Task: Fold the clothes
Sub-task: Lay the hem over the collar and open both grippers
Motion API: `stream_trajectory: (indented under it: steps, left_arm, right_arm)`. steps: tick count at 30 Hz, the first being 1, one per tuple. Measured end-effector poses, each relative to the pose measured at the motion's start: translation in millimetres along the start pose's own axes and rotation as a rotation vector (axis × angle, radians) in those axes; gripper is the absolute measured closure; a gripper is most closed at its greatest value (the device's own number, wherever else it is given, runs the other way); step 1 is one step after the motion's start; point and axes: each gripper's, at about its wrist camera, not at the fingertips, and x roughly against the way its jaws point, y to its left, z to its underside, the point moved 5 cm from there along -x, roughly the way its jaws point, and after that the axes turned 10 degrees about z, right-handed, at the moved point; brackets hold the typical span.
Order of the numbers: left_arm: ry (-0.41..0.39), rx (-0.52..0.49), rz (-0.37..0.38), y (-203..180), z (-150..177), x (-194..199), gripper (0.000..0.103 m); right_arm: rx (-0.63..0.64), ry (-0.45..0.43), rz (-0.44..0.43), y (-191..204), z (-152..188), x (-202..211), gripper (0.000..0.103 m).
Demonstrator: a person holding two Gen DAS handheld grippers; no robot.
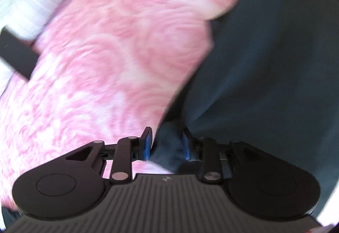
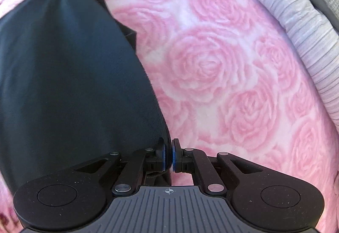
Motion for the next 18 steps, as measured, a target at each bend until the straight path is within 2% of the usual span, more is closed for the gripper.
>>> stream_trajectory:
  steps: [1,3,4,5,6,9,11,16,18]
  left_arm:
    - [-0.007,0.027,-0.007,6,4,1,0.077]
    - [-0.019,0.066,-0.026,15,11,6,0.077]
    - [-0.020,0.082,-0.028,18,16,9,0.077]
    - [-0.017,0.095,-0.026,22,21,12,0.077]
    - [-0.012,0.107,-0.029,24,26,15,0.077]
    - [-0.004,0.143,-0.042,25,42,25,0.077]
    - [-0.010,0.173,-0.027,23,51,33,0.077]
    - [-0.029,0.162,-0.021,-3,60,46,0.077]
    - [-0.036,0.164,-0.013,-15,61,46,0.077]
  right_arm:
    - [-0.025,-0.003,0.016,-2,1,0,0.099]
    - [-0.095,0.001,0.058,-7,5,1,0.079]
    - [-0.130,0.002,0.095,-9,8,4,0.060]
    - [-0.164,-0.001,0.129,-10,10,7,0.047]
    - [-0.198,-0.005,0.156,-12,13,11,0.042]
    - [-0.295,0.007,0.186,-19,22,19,0.039]
    - [-0.384,0.001,0.177,-23,27,26,0.039]
    - [-0.611,-0.038,-0.010,-38,43,37,0.039]
    - [-0.702,-0.080,-0.070,-52,46,39,0.039]
